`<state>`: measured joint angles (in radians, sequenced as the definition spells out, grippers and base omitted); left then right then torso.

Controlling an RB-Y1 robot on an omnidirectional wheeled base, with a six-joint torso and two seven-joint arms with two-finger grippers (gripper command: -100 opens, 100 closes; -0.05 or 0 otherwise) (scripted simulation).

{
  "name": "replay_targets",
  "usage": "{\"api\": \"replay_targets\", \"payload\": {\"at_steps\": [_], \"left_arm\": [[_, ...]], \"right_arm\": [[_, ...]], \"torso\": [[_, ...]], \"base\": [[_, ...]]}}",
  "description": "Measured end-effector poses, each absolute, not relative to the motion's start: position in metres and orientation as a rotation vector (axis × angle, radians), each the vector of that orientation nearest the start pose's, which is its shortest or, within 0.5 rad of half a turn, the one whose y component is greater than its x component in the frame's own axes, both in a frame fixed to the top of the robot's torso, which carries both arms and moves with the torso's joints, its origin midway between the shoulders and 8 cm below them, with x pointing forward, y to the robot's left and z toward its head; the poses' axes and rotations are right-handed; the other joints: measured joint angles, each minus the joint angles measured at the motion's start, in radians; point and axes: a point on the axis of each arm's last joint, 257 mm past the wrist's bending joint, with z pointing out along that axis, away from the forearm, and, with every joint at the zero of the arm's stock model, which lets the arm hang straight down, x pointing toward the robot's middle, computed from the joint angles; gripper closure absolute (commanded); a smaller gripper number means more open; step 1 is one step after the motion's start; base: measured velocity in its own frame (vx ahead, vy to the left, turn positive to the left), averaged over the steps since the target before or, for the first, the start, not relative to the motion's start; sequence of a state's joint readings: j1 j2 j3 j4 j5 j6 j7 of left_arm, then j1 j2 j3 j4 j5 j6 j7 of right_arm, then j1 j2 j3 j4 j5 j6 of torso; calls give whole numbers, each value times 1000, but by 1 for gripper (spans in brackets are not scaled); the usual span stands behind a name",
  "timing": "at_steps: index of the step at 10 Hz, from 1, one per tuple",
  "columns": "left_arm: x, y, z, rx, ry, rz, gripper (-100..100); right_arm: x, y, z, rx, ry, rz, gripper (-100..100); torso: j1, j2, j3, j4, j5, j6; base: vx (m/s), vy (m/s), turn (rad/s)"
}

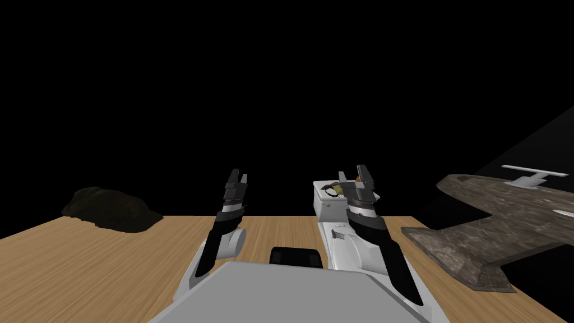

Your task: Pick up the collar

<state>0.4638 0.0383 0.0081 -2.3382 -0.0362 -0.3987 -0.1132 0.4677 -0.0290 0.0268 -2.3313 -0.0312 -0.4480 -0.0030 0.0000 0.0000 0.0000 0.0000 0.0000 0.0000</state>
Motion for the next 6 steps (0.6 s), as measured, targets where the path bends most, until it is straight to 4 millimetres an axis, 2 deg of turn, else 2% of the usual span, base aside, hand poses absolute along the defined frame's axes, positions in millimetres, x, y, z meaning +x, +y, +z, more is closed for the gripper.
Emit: {"api": "replay_targets", "payload": {"at_steps": [6], "left_arm": [[352, 270, 43, -570, 693, -1174, 0]], "right_arm": [[377, -216, 16, 492, 825, 1302, -100]], "torso": [[1, 1, 0, 0, 0, 0]], "base": [[-11, 9, -9]]}}
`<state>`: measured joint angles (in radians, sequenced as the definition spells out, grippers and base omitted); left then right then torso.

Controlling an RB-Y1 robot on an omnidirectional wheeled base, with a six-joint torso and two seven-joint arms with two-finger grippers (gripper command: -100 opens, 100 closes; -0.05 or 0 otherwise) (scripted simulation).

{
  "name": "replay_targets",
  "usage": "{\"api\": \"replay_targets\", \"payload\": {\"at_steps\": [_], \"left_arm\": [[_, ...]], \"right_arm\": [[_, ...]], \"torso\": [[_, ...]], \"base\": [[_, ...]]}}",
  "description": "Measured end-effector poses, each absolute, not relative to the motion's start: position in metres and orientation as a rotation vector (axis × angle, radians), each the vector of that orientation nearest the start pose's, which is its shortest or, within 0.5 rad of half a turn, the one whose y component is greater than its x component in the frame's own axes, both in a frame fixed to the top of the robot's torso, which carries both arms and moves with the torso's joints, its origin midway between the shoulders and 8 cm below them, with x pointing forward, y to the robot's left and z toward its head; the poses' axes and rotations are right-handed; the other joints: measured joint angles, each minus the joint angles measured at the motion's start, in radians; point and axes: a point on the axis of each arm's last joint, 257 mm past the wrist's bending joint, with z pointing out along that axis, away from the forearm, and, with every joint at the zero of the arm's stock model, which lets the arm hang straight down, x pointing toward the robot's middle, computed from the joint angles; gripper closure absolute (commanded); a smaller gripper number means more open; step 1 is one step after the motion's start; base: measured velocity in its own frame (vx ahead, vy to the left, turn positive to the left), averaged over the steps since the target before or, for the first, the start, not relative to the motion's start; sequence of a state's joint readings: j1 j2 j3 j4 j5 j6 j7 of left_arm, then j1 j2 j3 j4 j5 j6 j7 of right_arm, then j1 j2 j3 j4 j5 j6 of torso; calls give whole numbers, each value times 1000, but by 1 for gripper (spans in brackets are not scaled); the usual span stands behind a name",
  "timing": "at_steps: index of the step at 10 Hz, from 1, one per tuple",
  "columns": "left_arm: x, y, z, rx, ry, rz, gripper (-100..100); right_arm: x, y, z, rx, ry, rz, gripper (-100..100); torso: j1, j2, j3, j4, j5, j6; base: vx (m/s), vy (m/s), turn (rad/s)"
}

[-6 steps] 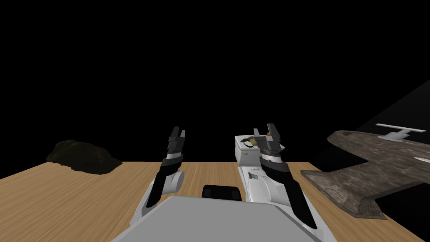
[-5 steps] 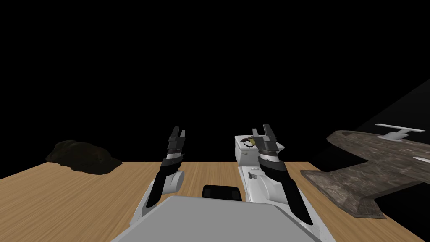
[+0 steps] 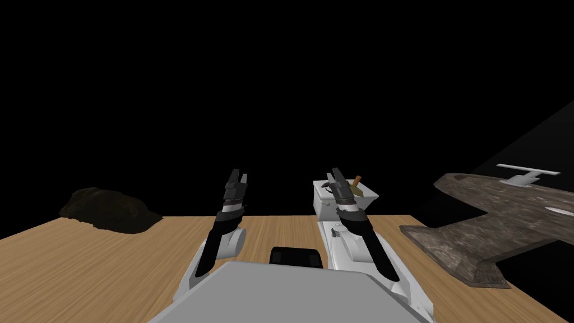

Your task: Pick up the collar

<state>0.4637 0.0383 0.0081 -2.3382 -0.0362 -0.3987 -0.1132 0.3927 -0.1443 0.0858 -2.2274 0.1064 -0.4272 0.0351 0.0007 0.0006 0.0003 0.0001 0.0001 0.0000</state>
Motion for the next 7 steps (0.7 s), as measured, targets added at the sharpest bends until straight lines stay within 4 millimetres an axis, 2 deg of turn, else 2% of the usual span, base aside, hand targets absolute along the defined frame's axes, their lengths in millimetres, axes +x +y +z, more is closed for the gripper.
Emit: {"api": "replay_targets", "payload": {"at_steps": [2, 7], "left_arm": [[352, 270, 43, -570, 693, -1174, 0], [352, 270, 43, -570, 693, -1174, 0]], "right_arm": [[389, -205, 4, 450, 879, 1276, -100], [408, -161, -29, 288, 1031, 1191, -100]], "torso": [[0, 0, 0, 0, 0, 0], [0, 0, 0, 0, 0, 0]], "base": [[-11, 9, -11], [-12, 10, -10]]}}
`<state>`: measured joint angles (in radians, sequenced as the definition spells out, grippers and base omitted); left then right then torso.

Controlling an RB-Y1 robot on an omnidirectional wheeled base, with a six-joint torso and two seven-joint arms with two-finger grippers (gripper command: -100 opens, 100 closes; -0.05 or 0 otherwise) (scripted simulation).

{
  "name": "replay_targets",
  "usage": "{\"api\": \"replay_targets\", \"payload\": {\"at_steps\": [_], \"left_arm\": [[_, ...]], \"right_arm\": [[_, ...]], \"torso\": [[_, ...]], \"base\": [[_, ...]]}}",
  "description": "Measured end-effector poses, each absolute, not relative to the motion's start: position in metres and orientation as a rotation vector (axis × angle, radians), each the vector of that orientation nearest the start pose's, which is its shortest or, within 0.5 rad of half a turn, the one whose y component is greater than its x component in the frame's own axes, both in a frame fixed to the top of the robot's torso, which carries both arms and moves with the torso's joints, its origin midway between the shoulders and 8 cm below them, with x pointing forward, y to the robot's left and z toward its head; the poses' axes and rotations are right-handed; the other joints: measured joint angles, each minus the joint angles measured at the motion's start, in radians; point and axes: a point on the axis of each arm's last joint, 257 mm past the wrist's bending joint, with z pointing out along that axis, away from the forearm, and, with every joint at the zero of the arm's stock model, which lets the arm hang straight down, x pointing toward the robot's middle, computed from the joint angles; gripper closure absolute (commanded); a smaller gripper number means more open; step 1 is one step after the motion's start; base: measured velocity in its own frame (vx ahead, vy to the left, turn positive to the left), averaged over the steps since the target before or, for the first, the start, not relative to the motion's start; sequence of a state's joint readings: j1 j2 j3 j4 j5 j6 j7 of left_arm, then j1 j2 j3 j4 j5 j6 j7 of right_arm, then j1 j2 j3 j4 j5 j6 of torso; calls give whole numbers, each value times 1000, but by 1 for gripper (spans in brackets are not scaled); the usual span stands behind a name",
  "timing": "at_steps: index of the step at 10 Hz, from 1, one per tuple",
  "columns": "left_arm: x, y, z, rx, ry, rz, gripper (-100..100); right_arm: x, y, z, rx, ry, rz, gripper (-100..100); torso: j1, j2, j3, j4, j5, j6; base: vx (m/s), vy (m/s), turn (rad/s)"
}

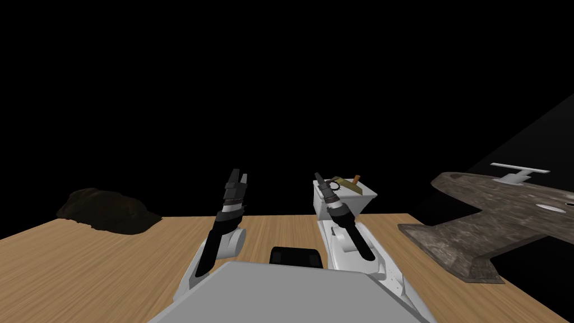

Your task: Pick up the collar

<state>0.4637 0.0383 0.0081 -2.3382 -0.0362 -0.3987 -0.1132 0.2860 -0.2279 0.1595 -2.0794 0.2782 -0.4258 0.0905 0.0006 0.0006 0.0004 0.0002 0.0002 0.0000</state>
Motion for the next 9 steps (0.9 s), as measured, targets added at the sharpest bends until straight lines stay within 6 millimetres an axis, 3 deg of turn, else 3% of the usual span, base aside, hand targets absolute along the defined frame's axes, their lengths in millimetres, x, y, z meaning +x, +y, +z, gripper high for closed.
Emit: {"api": "replay_targets", "payload": {"at_steps": [9], "left_arm": [[352, 270, 43, -570, 693, -1174, 0]], "right_arm": [[437, -102, -86, -31, 1244, 1001, -100]], "torso": [[0, 0, 0, 0, 0, 0]], "base": [[-11, 9, -9]]}}
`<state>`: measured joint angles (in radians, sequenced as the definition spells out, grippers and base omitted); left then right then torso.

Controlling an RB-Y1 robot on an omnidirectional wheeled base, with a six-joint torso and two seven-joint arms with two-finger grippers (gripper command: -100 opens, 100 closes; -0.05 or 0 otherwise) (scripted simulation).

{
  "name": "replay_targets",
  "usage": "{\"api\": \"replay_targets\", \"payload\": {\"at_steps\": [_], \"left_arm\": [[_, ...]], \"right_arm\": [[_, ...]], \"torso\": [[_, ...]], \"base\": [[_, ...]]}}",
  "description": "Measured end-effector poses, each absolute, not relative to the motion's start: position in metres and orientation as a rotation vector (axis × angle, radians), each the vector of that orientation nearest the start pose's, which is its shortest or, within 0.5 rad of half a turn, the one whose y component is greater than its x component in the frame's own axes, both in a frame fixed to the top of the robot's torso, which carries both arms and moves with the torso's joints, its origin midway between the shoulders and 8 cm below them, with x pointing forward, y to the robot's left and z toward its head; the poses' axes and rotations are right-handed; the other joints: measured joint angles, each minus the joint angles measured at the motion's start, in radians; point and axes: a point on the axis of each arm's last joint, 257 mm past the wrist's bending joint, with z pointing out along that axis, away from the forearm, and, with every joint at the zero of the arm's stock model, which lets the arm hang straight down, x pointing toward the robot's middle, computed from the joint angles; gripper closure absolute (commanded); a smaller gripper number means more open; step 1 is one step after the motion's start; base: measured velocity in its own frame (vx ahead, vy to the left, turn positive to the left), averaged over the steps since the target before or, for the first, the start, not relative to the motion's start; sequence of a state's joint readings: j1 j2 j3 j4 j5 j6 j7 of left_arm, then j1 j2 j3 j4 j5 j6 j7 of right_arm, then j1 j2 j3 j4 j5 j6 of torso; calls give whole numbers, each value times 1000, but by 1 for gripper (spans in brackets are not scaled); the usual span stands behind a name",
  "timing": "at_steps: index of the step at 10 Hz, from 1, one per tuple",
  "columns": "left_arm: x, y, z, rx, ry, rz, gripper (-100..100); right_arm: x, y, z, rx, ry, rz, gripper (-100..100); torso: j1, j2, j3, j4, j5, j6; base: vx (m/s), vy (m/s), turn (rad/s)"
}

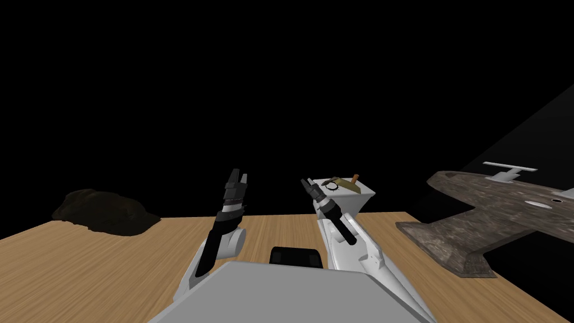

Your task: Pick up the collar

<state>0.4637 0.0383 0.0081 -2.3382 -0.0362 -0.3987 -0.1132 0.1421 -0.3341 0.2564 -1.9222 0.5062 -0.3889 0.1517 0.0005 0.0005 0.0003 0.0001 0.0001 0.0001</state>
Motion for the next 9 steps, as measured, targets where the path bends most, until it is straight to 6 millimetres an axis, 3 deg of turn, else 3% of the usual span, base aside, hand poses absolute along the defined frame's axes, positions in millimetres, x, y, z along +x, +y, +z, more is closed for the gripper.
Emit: {"api": "replay_targets", "payload": {"at_steps": [9], "left_arm": [[352, 270, 43, -570, 693, -1174, 0]], "right_arm": [[462, -73, -163, -406, 1408, 733, -100]], "torso": [[0, 0, 0, 0, 0, 0]], "base": [[-13, 10, -10]]}}
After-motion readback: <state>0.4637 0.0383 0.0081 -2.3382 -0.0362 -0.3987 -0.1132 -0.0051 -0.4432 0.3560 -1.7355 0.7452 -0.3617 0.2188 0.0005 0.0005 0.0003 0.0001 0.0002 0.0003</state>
